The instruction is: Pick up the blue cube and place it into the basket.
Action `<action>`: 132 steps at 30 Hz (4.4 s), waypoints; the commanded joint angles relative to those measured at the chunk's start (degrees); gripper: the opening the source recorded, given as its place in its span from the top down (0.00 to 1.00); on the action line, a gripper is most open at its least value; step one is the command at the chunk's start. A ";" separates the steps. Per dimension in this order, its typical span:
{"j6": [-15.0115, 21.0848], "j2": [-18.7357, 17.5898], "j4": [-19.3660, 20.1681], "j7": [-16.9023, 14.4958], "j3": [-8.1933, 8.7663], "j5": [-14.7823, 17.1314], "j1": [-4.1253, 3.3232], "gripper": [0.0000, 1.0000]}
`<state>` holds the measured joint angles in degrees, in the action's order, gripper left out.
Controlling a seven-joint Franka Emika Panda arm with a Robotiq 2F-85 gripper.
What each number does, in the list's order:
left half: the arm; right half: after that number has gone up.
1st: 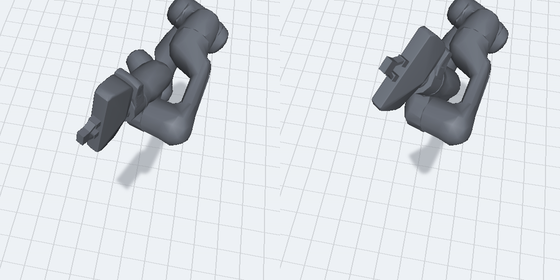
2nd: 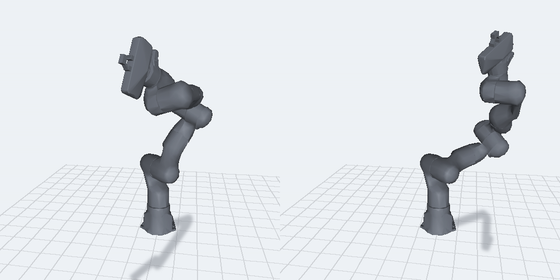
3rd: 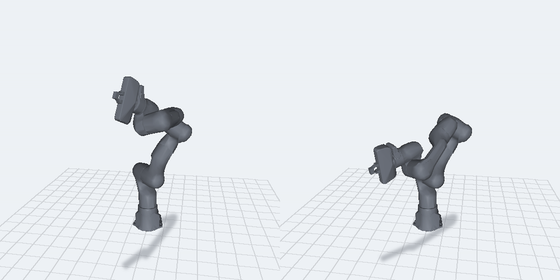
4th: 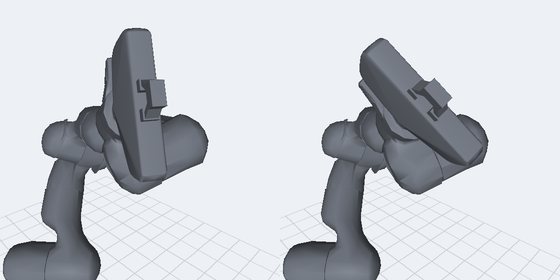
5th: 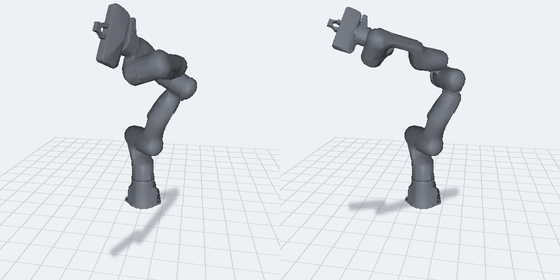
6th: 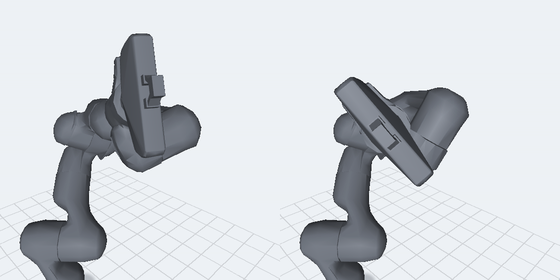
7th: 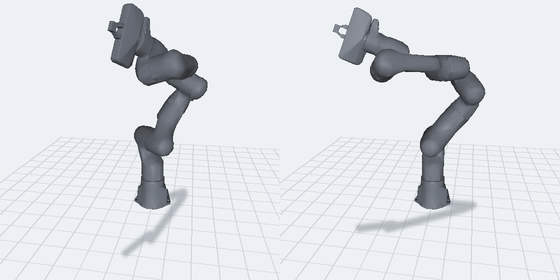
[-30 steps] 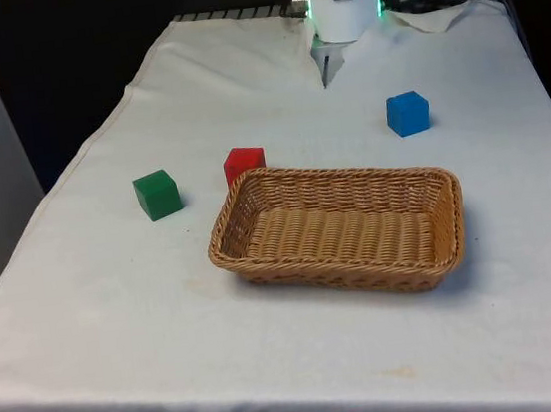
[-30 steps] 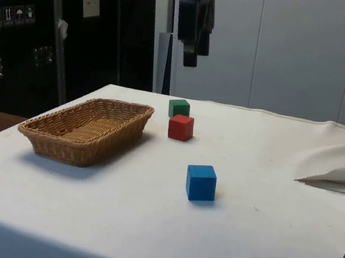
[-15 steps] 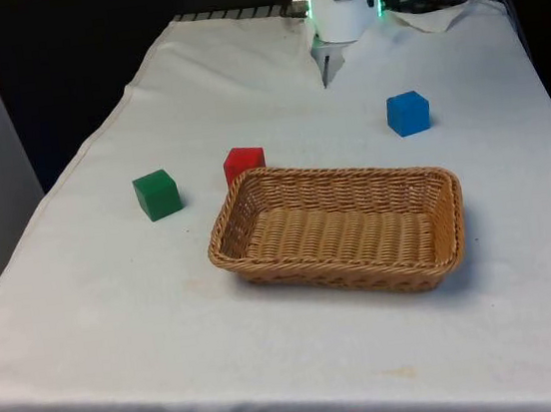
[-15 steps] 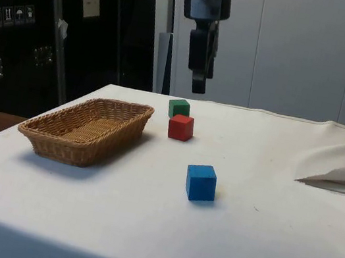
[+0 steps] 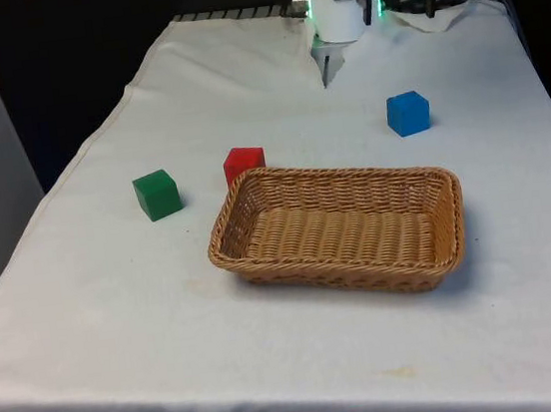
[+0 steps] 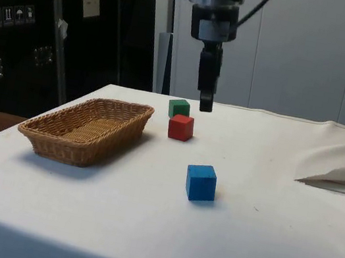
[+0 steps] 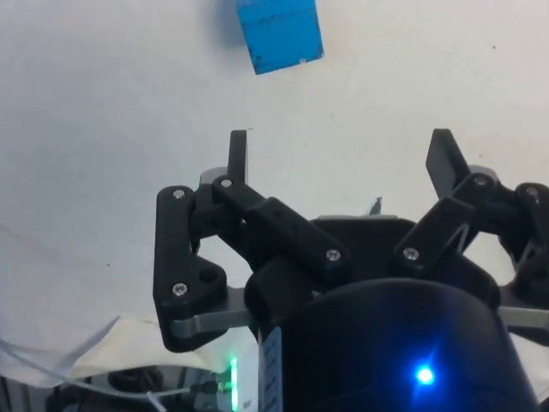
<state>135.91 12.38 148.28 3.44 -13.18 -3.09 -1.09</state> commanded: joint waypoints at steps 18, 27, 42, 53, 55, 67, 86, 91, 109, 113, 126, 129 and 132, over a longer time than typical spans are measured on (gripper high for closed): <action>11.17 -3.27 5.21 2.35 -1.03 -4.64 0.29 0.00; 16.56 -7.16 6.36 3.55 -0.92 -5.84 0.29 0.00; 25.15 -14.67 6.47 4.13 -1.20 -7.85 -0.17 0.00; 30.08 -19.25 6.07 3.21 -0.46 -11.57 -0.46 0.00; 30.31 -19.37 6.19 3.04 -0.17 -11.97 -0.40 0.00; 31.28 -19.88 6.88 1.95 2.18 -13.98 -0.46 0.00; 29.51 -18.28 6.82 3.95 0.06 -12.89 -0.63 0.00; 28.36 -16.79 6.76 4.01 -0.52 -12.83 -0.40 0.00; 32.89 -19.60 7.33 4.13 2.64 -15.93 -0.74 0.00; 33.69 -19.60 7.51 3.95 3.27 -16.33 -0.74 0.00; 35.70 -20.05 7.96 3.72 3.67 -16.62 -0.63 0.00; 36.67 -21.14 7.79 3.72 4.13 -16.84 -0.86 0.00; 38.16 -22.63 7.56 3.32 4.81 -16.79 -1.15 0.00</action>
<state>173.03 -10.20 156.02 6.13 -10.26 -18.05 -1.49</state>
